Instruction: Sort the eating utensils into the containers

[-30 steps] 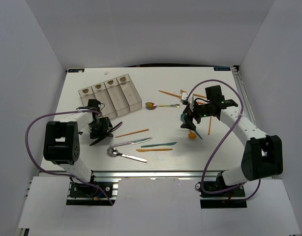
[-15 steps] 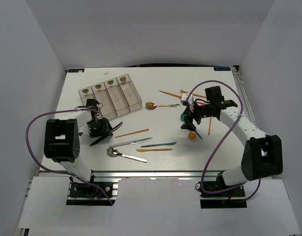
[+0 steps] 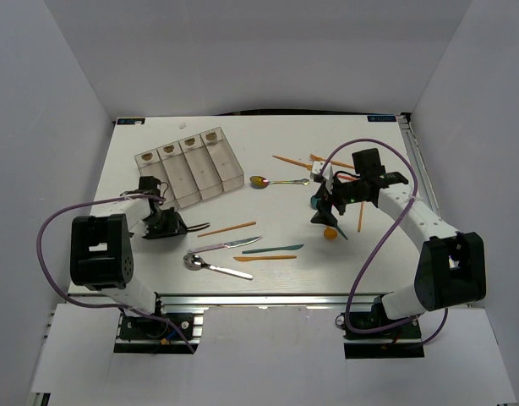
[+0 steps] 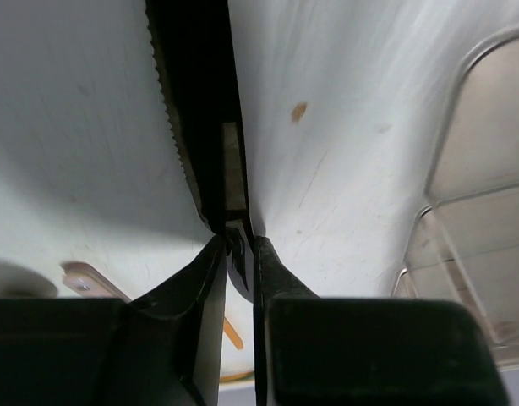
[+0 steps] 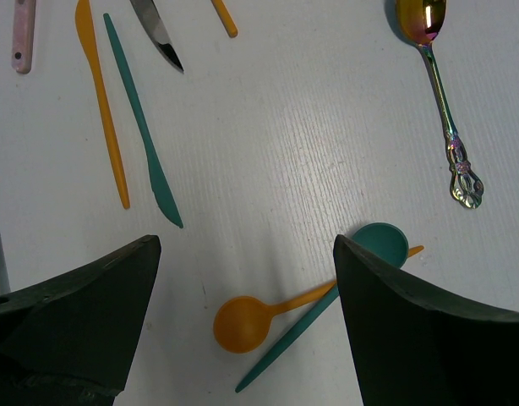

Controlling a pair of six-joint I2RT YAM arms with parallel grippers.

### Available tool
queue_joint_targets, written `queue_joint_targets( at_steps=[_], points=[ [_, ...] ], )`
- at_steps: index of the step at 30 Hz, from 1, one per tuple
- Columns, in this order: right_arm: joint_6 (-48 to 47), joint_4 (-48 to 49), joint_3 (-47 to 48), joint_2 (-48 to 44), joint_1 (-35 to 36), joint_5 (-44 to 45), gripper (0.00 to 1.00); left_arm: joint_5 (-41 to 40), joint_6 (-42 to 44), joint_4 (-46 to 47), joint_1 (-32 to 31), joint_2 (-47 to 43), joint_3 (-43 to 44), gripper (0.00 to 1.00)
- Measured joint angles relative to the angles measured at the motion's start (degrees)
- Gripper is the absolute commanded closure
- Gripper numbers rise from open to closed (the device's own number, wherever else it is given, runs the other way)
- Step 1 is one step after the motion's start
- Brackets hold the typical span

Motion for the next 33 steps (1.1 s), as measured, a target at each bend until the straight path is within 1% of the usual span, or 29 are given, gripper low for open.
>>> queue_joint_targets(
  at_steps=[2, 5, 12, 16, 21, 24, 28, 30, 33],
  points=[
    [0.00, 0.00, 0.00, 0.00, 0.00, 0.00, 0.11, -1.44, 1.88, 0.00, 0.98, -0.70, -0.20, 0.91],
    [0.00, 0.00, 0.00, 0.00, 0.00, 0.00, 0.11, -3.96, 4.70, -0.15, 2.16, -1.53, -0.28, 1.00],
    [0.00, -0.02, 0.00, 0.00, 0.00, 0.00, 0.11, -10.27, 11.67, -1.64, 2.84, -4.81, -0.57, 1.00],
    [0.02, -0.04, 0.00, 0.02, 0.00, 0.00, 0.10, -13.22, 16.15, -2.82, 2.84, -11.26, -1.14, 1.00],
    [0.02, -0.04, 0.02, 0.22, 0.00, -0.02, 0.11, -14.56, 23.41, -3.10, 2.84, -20.20, -1.25, 1.00],
    [0.02, -0.04, 0.02, 0.28, 0.00, -0.02, 0.11, -14.23, 29.94, -2.56, 2.84, -23.32, -1.20, 1.00],
    [0.02, -0.04, 0.02, 0.28, 0.00, -0.02, 0.11, -11.21, 43.04, 0.26, 2.86, -24.79, 0.17, 1.00],
    [0.02, -0.04, 0.04, 0.28, 0.00, -0.02, 0.11, -8.85, 49.88, 2.19, 2.89, -24.39, 2.16, 1.00],
    [0.02, -0.15, 0.17, 0.39, 0.00, -0.07, 0.11, -5.77, 58.95, 3.76, 2.89, -20.81, 8.46, 1.00]
  ],
)
